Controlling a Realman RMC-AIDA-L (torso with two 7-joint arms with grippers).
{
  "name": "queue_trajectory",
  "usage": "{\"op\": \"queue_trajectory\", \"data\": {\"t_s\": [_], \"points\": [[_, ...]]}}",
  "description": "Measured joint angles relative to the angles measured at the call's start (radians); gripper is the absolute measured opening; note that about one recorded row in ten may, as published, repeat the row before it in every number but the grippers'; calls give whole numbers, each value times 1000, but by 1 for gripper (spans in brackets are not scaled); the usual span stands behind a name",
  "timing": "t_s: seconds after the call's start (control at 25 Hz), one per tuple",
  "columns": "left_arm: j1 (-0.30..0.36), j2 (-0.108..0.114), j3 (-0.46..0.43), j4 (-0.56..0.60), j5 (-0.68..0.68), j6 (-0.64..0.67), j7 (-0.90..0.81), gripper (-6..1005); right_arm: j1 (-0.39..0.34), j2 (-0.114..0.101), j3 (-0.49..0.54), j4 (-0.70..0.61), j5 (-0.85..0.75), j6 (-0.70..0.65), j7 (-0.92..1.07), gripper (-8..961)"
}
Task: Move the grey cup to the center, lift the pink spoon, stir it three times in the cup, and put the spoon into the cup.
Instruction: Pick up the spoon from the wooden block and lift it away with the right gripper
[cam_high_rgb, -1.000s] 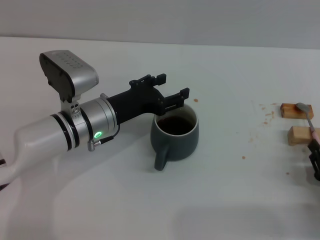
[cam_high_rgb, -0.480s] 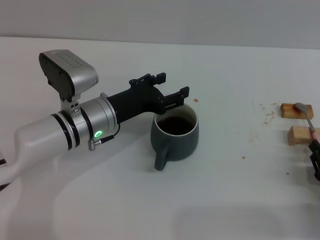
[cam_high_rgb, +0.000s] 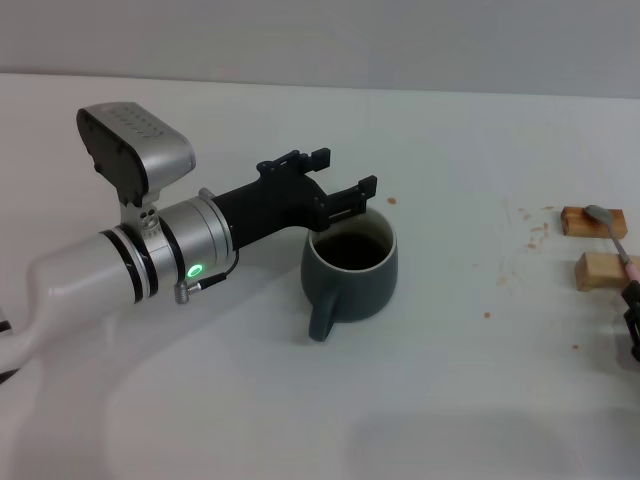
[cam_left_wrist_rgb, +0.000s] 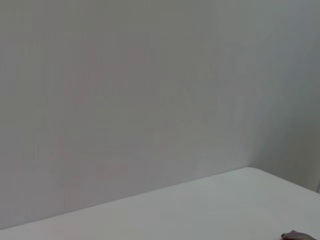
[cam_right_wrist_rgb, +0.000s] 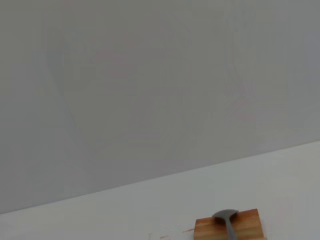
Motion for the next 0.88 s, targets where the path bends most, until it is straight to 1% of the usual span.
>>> {"op": "queue_trajectory", "data": {"t_s": [0.64, 0.88], "points": [[7, 0, 6, 0, 0, 6, 0, 794, -2, 2, 3, 5, 2, 0, 0, 180], [8, 0, 7, 0, 0, 6, 0, 793, -2, 2, 3, 4, 2, 0, 3, 183]]}}
